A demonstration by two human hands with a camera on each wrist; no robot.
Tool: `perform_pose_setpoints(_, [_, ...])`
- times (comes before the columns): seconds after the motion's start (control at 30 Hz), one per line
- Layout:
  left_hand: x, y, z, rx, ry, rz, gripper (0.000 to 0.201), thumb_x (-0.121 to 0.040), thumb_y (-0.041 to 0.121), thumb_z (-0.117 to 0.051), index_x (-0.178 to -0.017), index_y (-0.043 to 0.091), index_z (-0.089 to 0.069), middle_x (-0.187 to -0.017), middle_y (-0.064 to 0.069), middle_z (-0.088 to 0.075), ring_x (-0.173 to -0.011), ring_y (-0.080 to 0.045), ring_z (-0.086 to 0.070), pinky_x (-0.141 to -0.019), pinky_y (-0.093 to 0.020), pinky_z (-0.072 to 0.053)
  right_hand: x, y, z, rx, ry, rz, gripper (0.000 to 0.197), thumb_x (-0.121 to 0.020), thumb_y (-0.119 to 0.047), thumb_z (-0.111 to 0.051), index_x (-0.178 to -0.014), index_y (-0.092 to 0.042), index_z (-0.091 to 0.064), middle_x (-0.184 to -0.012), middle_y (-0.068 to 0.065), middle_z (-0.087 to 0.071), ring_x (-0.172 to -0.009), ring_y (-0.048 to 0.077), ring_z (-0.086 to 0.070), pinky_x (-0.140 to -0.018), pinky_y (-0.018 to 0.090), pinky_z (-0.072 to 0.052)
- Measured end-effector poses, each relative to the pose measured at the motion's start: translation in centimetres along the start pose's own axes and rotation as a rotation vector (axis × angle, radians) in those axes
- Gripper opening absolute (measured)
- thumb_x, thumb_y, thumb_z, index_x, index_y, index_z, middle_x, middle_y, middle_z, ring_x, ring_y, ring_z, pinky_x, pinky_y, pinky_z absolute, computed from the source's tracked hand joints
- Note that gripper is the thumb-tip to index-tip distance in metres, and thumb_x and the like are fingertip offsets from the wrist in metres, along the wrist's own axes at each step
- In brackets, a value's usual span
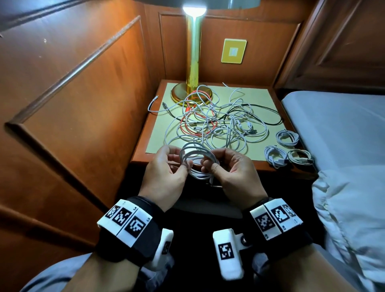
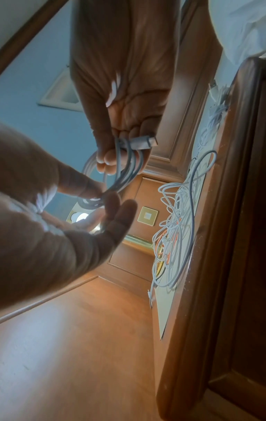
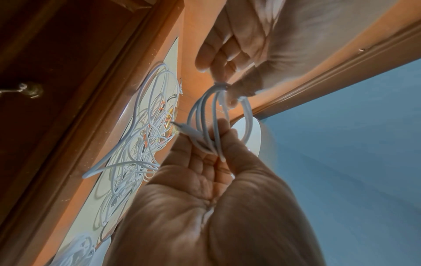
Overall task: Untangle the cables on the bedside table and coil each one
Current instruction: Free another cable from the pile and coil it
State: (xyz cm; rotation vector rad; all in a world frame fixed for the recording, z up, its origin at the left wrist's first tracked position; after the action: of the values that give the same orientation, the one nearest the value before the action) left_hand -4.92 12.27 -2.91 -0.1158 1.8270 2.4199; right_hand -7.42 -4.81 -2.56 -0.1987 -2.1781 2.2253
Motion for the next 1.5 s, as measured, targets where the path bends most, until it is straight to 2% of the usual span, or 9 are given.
perform_pose_setpoints(0.43, [0.0, -0.4, -0.3, 0.056, -0.044, 0.053, 0.017, -0.077, 0.027, -0.071, -0.089, 0.015, -0.075, -0.082, 0.0, -0.077, -0.078, -0.022, -0.074, -0.077, -0.048, -0.061, -0.1, 0.4, 0.0, -0.044, 0.018, -0.039, 0.02, -0.091, 0.003, -0.066, -0.101, -0.014, -0.066, -0.08, -0.001, -0.074, -0.075, 0.015, -0.073, -0.073, 0.027, -0.06])
perform_pose_setpoints(0.63, [0.4, 0.4, -1.2, 0.144, -0.166, 0.019, 0.014, -0.089, 0.001, -0.069, -0.088, 0.015, -0.072, -0.081, 0.002, -0.075, -0.073, -0.007, -0.067, -0.069, -0.026, -0.052, -0.3, 1.4, 0.2, 0.099, 0.02, -0.06, 0.012, -0.097, -0.008, -0.062, -0.094, -0.017, -0.068, -0.079, 0.002, -0.075, -0.077, 0.014, -0.072, -0.075, 0.033, -0.059])
perform_pose_setpoints(0.77, [0.2, 0.4, -0.8, 0.185, -0.109, 0.027, 0.014, -0.088, 0.006, -0.073, -0.095, 0.017, -0.068, -0.086, 0.0, -0.073, -0.075, -0.011, -0.067, -0.071, -0.032, -0.053, -0.3, 1.7, 0.0, 0.087, -0.012, -0.104, 0.009, -0.099, -0.017, -0.06, -0.096, -0.017, -0.068, -0.079, 0.0, -0.073, -0.08, 0.016, -0.073, -0.076, 0.038, -0.059])
perform_pose_setpoints(0.87, [0.2, 1.2, -0.2, 0.05, -0.035, -0.095, 0.04, -0.082, 0.008, -0.08, -0.112, 0.022, -0.059, -0.095, 0.002, -0.069, -0.073, -0.007, -0.066, -0.07, -0.023, -0.054, -0.3, 1.5, 0.1, 0.096, -0.01, -0.098, 0.013, -0.1, -0.016, -0.057, -0.093, -0.018, -0.067, -0.07, -0.004, -0.068, -0.072, 0.012, -0.07, -0.064, 0.031, -0.055])
perform_pose_setpoints(0.97, [0.9, 2.5, -0.2, -0.111, -0.008, -0.319, 0.047, -0.08, 0.01, -0.08, -0.119, 0.025, -0.058, -0.108, 0.006, -0.062, -0.076, -0.011, -0.063, -0.068, -0.029, -0.056, -0.2, 1.3, 0.1, 0.163, -0.037, -0.083, 0.016, -0.101, -0.016, -0.056, -0.089, -0.02, -0.066, -0.064, -0.007, -0.065, -0.065, 0.008, -0.065, -0.065, 0.03, -0.054])
perform_pose_setpoints(1.13, [0.9, 3.7, 0.1, -0.183, 0.054, -0.502, 0.014, -0.08, 0.01, -0.082, -0.087, 0.014, -0.071, -0.098, 0.001, -0.064, -0.09, -0.011, -0.063, -0.08, -0.024, -0.051, -0.1, 1.2, 0.0, 0.345, -0.069, -0.032, 0.017, -0.1, -0.019, -0.058, -0.084, -0.023, -0.063, -0.061, -0.009, -0.062, -0.058, 0.004, -0.063, -0.062, 0.025, -0.05])
perform_pose_setpoints(1.23, [0.8, 3.2, -0.1, -0.133, 0.042, -0.417, 0.012, -0.081, 0.016, -0.08, -0.083, 0.017, -0.068, -0.092, 0.003, -0.064, -0.077, -0.013, -0.062, -0.069, -0.02, -0.05, -0.1, 1.1, 0.0, 0.375, -0.091, -0.02, 0.011, -0.099, -0.018, -0.058, -0.093, -0.02, -0.068, -0.067, -0.007, -0.064, -0.062, 0.007, -0.066, -0.065, 0.032, -0.053])
perform_pose_setpoints(1.37, [0.2, 1.3, 0.0, 0.079, 0.02, -0.154, 0.012, -0.079, 0.029, -0.072, -0.08, 0.02, -0.064, -0.081, -0.007, -0.068, -0.071, -0.028, -0.063, -0.07, -0.044, -0.057, 0.0, 0.6, -0.2, 0.418, -0.119, 0.038, 0.013, -0.099, -0.022, -0.059, -0.101, -0.017, -0.072, -0.07, -0.01, -0.063, -0.065, 0.007, -0.063, -0.068, 0.034, -0.053])
perform_pose_setpoints(1.5, [-0.3, 0.7, -0.2, 0.339, -0.004, 0.02, 0.009, -0.075, 0.016, -0.069, -0.077, 0.011, -0.062, -0.076, -0.011, -0.063, -0.072, -0.021, -0.058, -0.071, -0.034, -0.048, -0.2, 0.5, 0.0, 0.404, -0.148, 0.049, 0.018, -0.1, -0.027, -0.058, -0.098, -0.014, -0.07, -0.071, -0.008, -0.062, -0.065, 0.01, -0.061, -0.068, 0.036, -0.05])
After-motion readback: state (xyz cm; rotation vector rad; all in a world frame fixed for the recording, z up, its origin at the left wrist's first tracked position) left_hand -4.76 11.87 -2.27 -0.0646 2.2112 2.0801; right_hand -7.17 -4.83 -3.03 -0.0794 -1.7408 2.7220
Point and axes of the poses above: each hand's wrist, its own x-axis away from the middle knuckle, its own z-axis out of the back of the hand, y = z × x, the point moved 6 cm from there along -x, towards the middle knuckle
